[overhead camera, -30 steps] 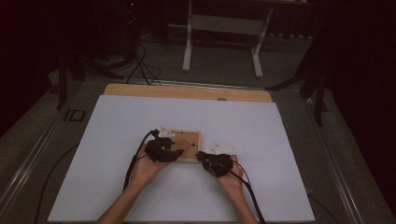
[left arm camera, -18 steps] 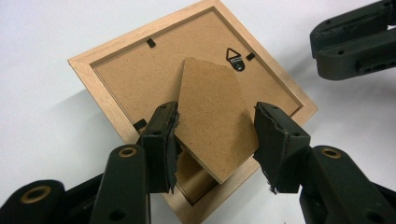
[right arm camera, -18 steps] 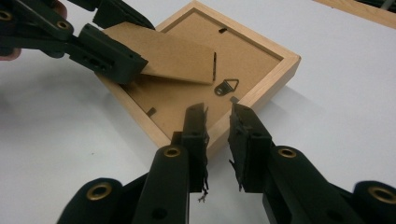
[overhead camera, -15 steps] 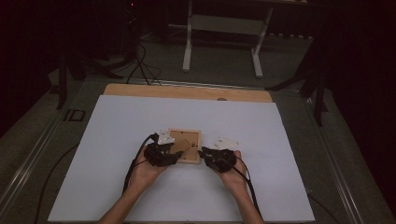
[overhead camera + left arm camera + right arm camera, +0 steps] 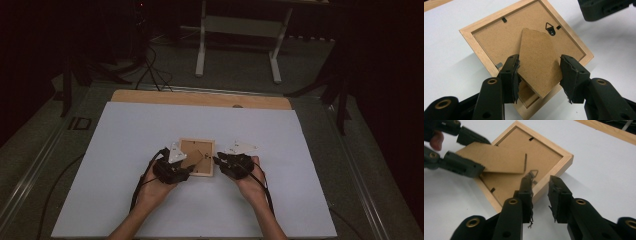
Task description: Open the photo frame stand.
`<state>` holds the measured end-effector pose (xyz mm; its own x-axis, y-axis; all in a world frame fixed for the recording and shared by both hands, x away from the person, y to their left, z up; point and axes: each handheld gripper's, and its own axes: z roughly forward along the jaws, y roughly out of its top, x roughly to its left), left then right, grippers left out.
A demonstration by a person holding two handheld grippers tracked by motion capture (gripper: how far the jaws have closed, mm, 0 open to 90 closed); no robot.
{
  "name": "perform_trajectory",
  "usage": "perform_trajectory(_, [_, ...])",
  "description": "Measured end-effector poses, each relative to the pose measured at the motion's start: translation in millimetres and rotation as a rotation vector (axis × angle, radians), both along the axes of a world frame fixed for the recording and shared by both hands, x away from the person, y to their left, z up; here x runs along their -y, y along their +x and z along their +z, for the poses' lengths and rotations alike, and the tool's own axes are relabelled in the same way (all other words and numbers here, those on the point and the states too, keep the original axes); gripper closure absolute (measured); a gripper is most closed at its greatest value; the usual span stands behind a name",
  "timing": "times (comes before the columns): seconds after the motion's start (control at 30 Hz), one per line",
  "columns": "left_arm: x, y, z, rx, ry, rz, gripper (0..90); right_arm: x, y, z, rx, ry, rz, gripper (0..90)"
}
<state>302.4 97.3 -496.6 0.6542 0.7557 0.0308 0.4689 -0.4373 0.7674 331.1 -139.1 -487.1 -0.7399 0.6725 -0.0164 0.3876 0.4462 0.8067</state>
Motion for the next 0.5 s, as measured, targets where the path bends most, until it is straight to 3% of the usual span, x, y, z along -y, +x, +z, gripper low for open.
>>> perform_trajectory(0.33, [0.3,-10.8,-2.7,0.05,0.032,-0.005,52.1,-5.7,9.5,3.1,-0.019,0.0,-0.011,60.3])
perform_trajectory(0.5, [0.9,-15.5,-5.2,0.066,0.05,-0.006,52.1,-7.0,17.9,1.2,-0.064,0.037,-0.014,53.6])
